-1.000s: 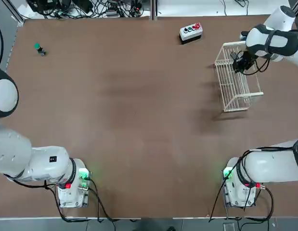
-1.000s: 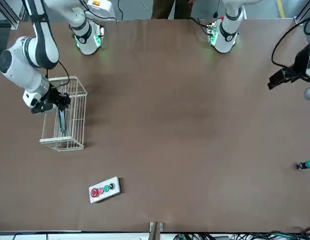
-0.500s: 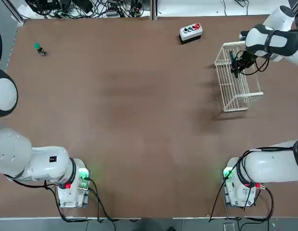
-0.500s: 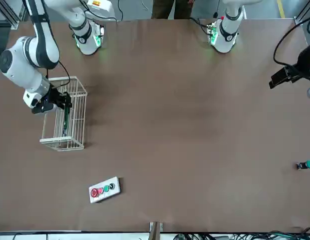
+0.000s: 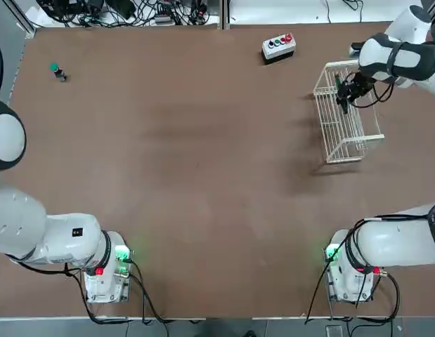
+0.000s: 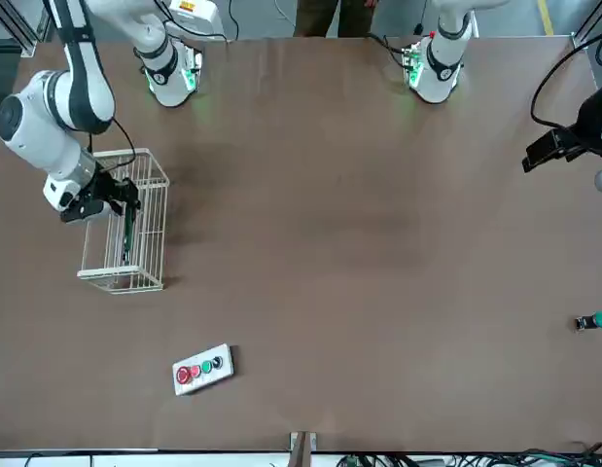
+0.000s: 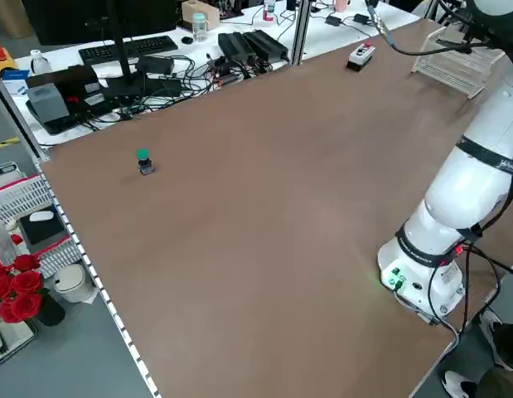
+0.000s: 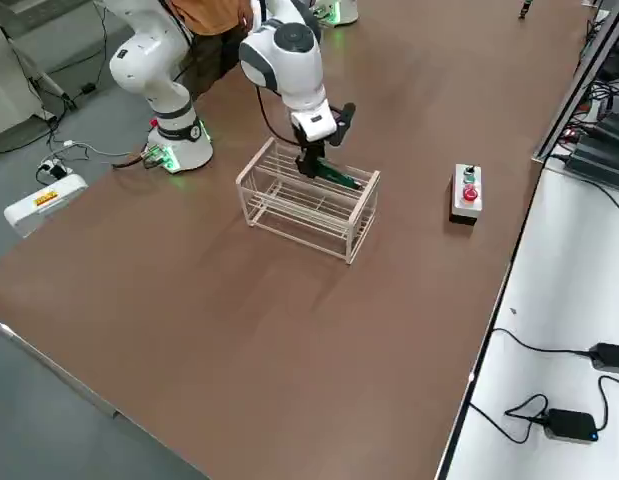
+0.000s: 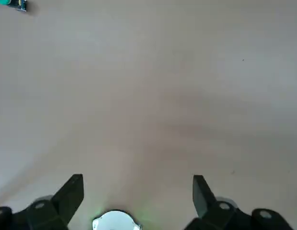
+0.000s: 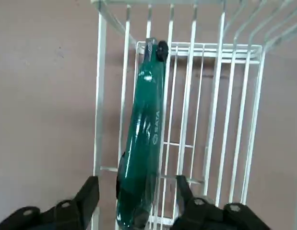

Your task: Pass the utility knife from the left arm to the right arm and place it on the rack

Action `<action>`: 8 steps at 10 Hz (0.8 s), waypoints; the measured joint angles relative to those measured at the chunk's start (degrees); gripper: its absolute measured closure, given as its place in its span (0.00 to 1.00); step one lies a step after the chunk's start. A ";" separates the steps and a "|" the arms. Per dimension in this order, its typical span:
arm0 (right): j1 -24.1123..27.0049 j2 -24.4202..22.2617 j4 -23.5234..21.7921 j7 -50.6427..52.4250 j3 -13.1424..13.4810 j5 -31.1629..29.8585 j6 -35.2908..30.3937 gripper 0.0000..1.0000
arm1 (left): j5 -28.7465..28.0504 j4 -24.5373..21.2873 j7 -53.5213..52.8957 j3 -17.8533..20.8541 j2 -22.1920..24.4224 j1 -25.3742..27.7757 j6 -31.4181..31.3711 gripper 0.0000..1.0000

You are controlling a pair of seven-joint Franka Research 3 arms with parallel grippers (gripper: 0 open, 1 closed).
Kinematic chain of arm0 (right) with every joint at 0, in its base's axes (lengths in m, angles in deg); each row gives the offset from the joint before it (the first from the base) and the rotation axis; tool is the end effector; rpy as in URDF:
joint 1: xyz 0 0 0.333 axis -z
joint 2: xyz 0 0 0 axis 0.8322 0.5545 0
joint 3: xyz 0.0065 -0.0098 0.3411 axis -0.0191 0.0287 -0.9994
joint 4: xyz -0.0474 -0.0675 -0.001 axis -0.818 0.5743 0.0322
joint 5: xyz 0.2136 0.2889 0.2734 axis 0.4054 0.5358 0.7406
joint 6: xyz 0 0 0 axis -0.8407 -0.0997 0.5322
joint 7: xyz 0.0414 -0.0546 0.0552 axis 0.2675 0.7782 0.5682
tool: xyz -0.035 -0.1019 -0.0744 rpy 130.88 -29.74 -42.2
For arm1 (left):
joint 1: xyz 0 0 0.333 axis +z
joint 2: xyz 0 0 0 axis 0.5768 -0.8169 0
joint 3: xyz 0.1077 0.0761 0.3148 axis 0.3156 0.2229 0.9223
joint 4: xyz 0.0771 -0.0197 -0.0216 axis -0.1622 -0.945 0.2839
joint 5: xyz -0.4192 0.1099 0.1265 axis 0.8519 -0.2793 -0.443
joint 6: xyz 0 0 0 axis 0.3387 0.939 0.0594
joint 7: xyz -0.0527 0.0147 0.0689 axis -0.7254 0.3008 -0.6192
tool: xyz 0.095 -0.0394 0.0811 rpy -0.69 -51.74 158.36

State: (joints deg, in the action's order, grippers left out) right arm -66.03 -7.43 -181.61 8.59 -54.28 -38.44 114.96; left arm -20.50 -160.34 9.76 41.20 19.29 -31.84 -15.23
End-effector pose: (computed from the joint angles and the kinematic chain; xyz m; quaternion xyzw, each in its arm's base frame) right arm 0.5180 -0.0355 0.3055 -0.9937 -0.0761 -0.0211 0.0797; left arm 0.6127 -0.0311 0.6478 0.9944 0.0924 -0.0501 0.0114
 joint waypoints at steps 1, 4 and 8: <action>0.00 -1.48 0.58 0.25 0.01 0.01 -0.06 0.04 | 0.00 0.00 0.00 -0.01 0.00 -0.01 -0.01 0.00; 0.40 -7.68 6.29 0.35 0.26 0.01 -7.62 0.00 | -2.87 0.00 -0.50 -1.01 0.00 -0.24 -0.13 0.00; 1.18 -7.59 23.45 -5.66 0.04 -6.48 -21.31 0.00 | -2.26 0.78 -2.91 -2.14 0.02 -0.09 -2.20 0.00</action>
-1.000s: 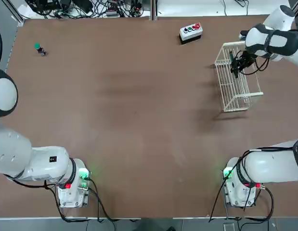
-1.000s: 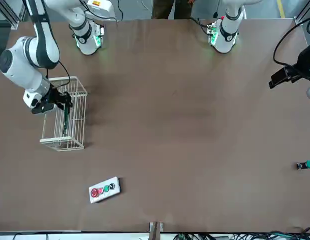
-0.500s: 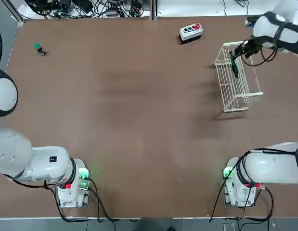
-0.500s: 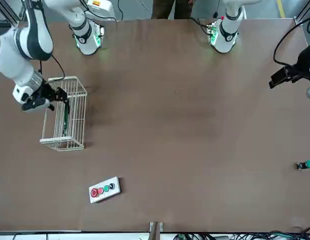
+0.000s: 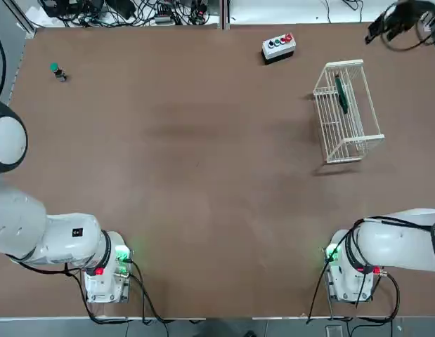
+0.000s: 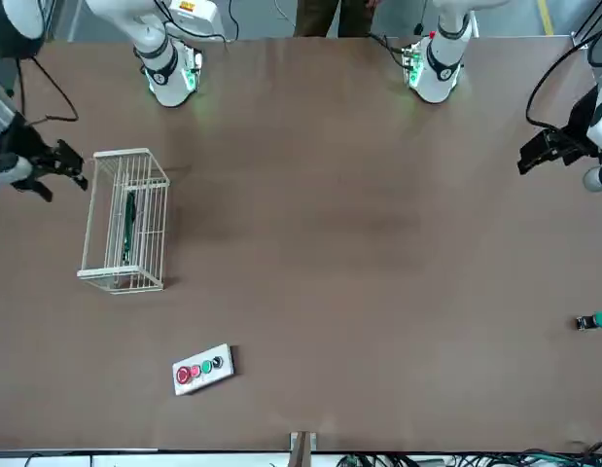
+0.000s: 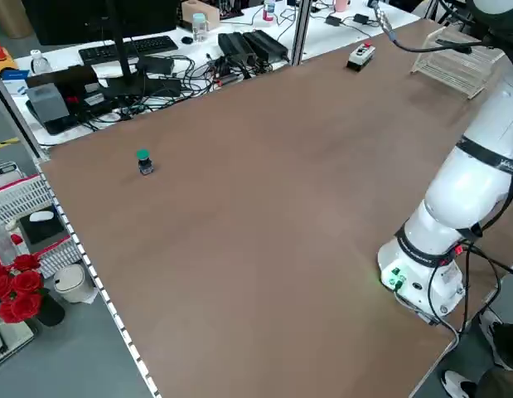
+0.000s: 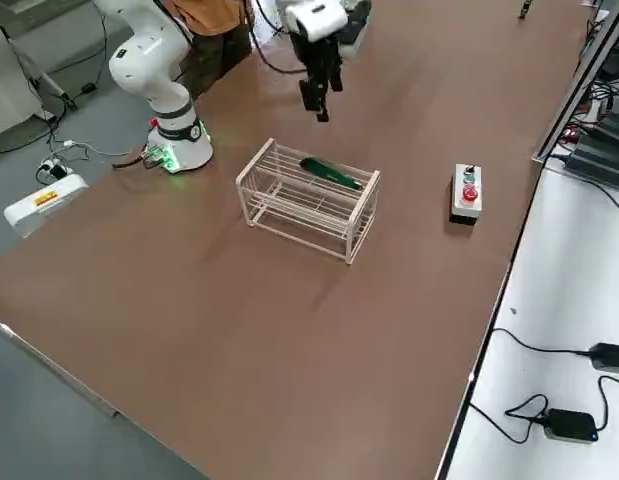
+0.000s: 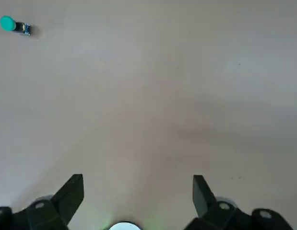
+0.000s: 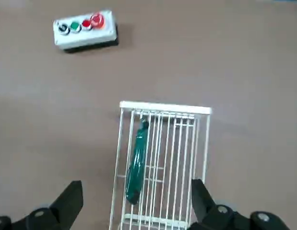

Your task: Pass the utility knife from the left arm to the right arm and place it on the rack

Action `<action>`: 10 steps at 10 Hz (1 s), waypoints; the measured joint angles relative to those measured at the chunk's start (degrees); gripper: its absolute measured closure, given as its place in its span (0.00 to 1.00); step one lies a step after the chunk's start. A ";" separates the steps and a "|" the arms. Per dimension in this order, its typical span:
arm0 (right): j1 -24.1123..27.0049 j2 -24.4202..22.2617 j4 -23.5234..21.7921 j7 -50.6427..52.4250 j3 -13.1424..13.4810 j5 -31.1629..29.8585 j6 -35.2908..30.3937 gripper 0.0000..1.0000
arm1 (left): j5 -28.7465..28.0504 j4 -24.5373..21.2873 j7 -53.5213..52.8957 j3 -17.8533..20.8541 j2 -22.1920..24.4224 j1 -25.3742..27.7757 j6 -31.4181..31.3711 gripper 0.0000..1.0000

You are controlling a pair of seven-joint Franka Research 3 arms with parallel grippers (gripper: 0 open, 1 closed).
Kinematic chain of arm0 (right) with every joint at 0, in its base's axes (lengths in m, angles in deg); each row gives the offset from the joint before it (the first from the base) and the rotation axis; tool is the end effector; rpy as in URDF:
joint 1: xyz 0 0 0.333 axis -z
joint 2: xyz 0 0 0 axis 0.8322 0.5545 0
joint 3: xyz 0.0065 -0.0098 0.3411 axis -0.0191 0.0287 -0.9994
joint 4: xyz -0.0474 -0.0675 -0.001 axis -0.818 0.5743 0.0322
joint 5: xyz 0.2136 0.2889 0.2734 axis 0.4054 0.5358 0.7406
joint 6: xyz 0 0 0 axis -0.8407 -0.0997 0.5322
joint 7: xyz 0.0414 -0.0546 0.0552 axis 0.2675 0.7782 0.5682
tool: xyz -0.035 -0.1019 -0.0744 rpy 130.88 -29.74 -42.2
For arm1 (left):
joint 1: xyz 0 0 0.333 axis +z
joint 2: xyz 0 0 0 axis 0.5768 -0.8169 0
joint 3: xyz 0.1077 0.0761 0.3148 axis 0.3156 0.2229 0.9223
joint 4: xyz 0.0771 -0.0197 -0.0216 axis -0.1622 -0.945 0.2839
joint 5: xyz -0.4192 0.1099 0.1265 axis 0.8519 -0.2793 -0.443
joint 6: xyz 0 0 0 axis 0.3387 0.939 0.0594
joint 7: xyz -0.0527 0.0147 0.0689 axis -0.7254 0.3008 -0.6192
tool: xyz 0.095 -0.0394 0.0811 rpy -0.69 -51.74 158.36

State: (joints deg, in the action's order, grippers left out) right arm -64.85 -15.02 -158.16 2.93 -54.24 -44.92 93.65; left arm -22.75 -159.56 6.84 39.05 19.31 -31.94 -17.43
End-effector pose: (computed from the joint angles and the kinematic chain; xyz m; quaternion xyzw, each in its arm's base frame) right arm 0.5630 -0.0609 0.5541 -0.9915 -0.0711 -0.0968 0.0505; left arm 0.6168 -0.0491 0.6581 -0.9985 -0.0501 0.0215 0.0029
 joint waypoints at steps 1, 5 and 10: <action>-0.36 1.77 4.80 -2.67 -0.39 -0.31 -2.64 0.00 | 0.03 0.40 -0.98 0.18 0.02 0.04 -0.09 0.00; -3.14 10.92 21.63 -15.21 -0.94 -3.28 -15.18 0.00 | 0.08 0.54 -3.46 -0.01 0.05 -0.05 -0.14 0.00; -0.40 11.92 25.81 -15.93 -2.70 -3.92 -21.78 0.00 | 0.11 0.56 -3.75 0.20 0.04 0.02 -0.14 0.00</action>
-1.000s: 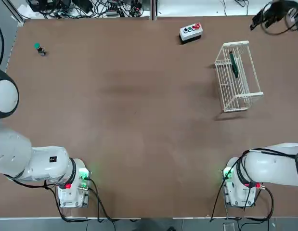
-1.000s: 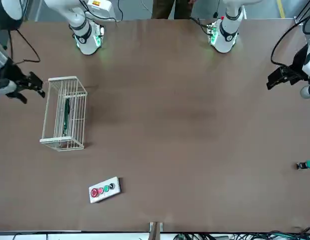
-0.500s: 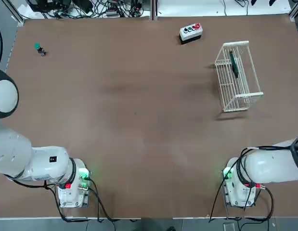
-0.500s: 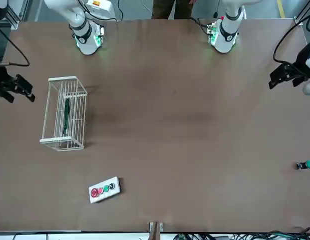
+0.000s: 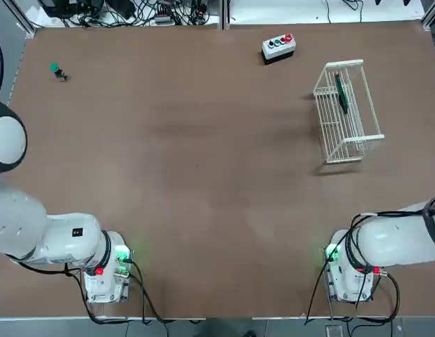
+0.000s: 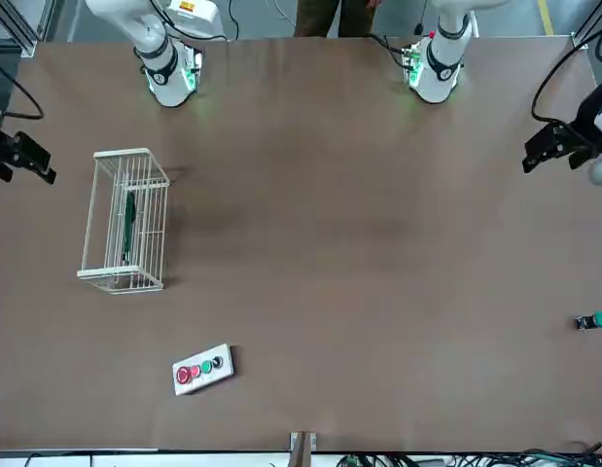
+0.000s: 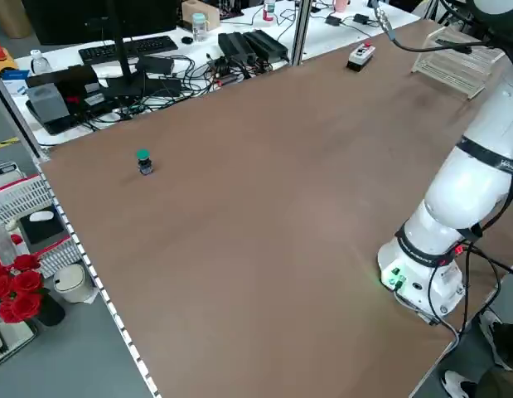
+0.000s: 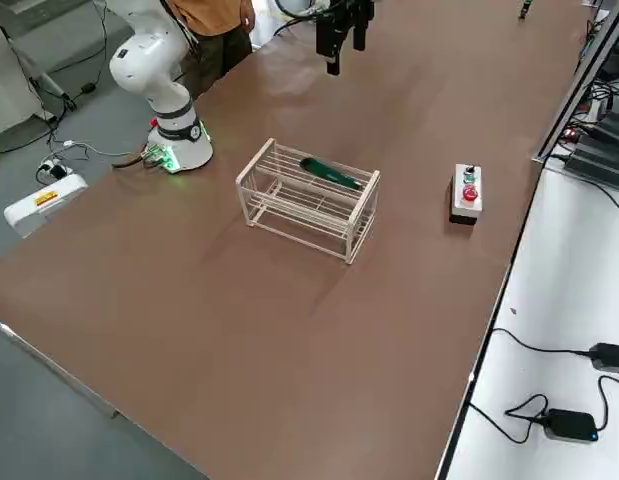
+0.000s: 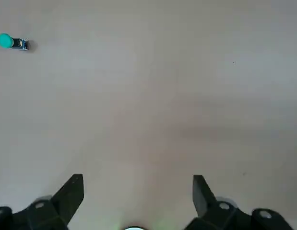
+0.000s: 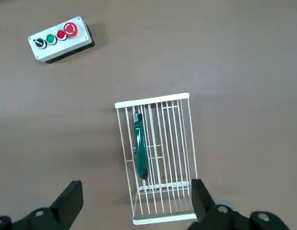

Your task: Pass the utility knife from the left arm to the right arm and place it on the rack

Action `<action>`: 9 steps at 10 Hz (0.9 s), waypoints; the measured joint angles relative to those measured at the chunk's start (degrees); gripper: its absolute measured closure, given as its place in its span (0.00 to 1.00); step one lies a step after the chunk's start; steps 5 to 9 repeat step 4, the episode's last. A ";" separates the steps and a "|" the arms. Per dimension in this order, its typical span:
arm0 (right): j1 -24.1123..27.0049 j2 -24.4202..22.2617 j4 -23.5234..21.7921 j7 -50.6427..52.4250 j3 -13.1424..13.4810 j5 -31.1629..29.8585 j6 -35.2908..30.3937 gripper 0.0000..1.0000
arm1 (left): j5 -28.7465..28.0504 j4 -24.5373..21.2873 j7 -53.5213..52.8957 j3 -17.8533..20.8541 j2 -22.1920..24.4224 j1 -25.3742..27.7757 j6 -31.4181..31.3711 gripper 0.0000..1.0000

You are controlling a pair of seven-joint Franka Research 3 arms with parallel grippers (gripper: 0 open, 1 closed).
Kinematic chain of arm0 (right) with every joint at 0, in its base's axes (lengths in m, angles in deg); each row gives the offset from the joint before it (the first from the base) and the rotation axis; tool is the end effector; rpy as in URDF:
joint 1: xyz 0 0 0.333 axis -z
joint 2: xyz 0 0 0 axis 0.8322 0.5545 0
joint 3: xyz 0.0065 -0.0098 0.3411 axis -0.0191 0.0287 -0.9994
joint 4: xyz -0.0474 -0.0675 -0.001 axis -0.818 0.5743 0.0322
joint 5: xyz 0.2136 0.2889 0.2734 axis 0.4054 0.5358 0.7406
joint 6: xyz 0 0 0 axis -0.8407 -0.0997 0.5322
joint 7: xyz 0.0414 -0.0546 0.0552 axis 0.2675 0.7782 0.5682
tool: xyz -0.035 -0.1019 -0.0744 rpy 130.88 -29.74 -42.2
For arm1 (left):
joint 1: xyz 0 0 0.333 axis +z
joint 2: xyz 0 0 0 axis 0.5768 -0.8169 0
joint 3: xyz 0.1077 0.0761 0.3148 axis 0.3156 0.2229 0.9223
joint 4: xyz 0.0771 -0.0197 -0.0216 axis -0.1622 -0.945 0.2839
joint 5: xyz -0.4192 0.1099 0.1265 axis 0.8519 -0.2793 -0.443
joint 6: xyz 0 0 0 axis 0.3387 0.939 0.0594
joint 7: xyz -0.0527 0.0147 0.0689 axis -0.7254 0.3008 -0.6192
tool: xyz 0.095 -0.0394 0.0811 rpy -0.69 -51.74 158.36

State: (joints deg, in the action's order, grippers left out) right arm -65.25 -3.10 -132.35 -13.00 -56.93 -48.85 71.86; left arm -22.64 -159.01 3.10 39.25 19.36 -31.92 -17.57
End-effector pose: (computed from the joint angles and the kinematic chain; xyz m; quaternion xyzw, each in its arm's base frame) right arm 0.6099 -0.0304 0.6439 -0.9993 0.0286 -0.0210 0.0084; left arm 0.6171 -0.0471 0.6637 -0.9997 -0.0193 0.0153 0.0007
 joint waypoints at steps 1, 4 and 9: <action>0.25 0.21 0.00 0.00 -0.41 -0.01 0.00 0.00 | 0.00 0.00 0.00 0.01 0.00 0.00 0.00 0.00; 0.52 0.59 0.00 0.00 -0.64 -0.02 0.16 0.00 | 0.00 0.01 0.00 0.03 0.00 0.02 0.00 0.00; 0.52 0.59 0.00 0.00 -0.64 -0.02 0.16 0.00 | 0.00 0.01 0.00 0.03 0.00 0.02 0.00 0.00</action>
